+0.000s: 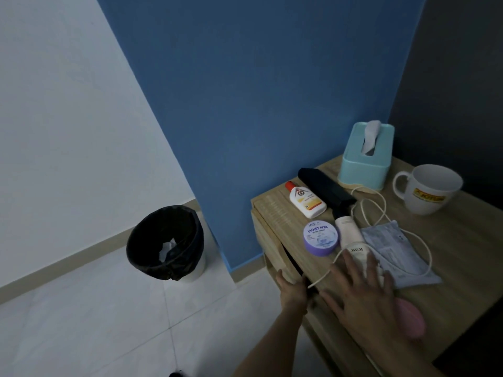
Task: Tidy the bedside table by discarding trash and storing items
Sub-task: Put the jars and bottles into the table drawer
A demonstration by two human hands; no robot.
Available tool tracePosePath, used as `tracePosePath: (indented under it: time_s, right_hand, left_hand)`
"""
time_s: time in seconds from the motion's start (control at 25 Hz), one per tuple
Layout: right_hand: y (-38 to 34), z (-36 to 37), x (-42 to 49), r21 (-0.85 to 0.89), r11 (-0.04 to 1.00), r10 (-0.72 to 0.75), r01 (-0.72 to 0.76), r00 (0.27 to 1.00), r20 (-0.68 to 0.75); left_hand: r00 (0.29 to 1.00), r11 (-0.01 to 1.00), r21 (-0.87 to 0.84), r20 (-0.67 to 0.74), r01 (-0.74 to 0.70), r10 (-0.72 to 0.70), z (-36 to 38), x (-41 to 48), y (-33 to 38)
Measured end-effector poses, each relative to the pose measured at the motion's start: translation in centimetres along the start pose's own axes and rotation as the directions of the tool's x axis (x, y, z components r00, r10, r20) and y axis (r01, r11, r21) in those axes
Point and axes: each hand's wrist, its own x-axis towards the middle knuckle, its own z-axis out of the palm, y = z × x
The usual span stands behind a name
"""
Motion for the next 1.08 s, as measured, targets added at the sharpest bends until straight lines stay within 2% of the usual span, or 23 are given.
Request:
tracePosePath:
  time_s: [0.24,0.6,0.96,1.08]
  right_hand:
    - [-1.1,0.0,0.0,0.021,0.998,0.066,-0.066,0.998,-0.022]
    - [-0.8,0.1,0.2,-0.030,0.998,0.060,-0.061,0.997,-0.038]
    - [-0.5,0.3,0.2,-0.067,0.997,0.034,-0.033,0.999,0.014]
    - [-0.9,0.1,-0.1,-0.045,0.999,0.029,-0.030,0.999,-0.018]
  left_hand:
    - [0.992,0.985,-0.168,0.125,0.040,-0.019,-0.2,1.1,-1.1]
    - [0.997,0.989,0.130,0.009,-0.073,0.072,-0.3,3.0,-0.8]
    - [0.995,0.992,0.079,0.014,-0.096,0.095,-6.3,-0.6,-1.9]
    - [0.993,0.985,0.122,-0.001,-0.120,0.121,-8.2,-1.5,-2.4]
